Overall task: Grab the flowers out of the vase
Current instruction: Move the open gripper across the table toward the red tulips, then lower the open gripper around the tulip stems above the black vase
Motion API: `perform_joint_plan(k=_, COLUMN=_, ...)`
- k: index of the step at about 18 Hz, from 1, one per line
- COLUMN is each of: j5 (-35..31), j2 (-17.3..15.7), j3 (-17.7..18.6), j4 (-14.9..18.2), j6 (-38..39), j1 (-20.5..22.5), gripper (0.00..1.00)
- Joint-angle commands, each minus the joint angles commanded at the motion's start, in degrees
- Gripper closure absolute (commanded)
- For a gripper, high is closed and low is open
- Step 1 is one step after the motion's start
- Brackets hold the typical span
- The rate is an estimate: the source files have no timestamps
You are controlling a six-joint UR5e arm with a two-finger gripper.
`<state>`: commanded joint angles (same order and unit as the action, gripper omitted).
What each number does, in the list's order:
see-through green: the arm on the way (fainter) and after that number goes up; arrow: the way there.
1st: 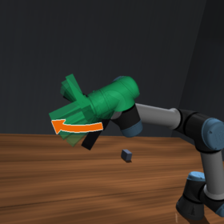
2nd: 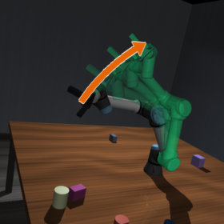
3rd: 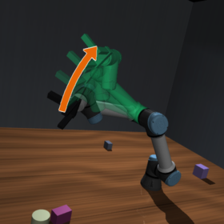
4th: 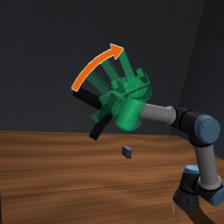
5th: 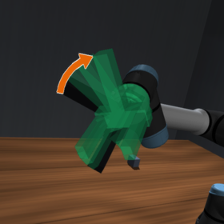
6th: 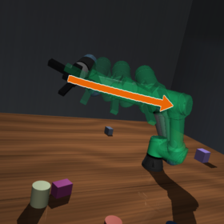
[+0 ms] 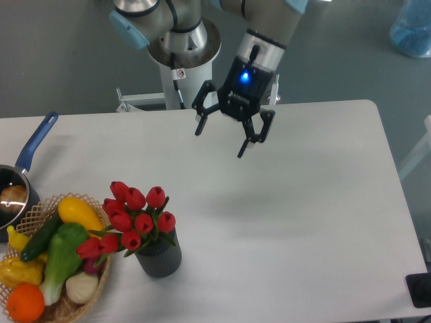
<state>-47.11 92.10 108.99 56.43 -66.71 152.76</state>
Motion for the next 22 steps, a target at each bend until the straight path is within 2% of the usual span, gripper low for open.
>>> perform_joint_plan(k=3, j5=0.0, j2=2.9, j3=-1.93, j4=-0.7, j6=-0.18, j1=-1.32, gripper=0.0)
perform_joint_plan(k=9, j5=0.0, j2=10.1, j3=-5.19, j4=-7.9, j6=-0.35, j1=-5.71, gripper=0.0)
perform_joint_plan(k=12, j5=0.18, j2=13.01, j3=-6.59, j4=-9.4, j6=-0.79, j1=-8.17, gripper=0.0)
perform_joint_plan(k=15, j5=0.7, j2=14.24, j3=-7.22, j4=-10.1, j6=-0.79, j1=-8.44, gripper=0.0)
perform_joint_plan(k=22, j5=6.23, j2=14.68, j3=-7.13, j4=-10.2, j6=-0.79, j1=-8.71, gripper=0.0)
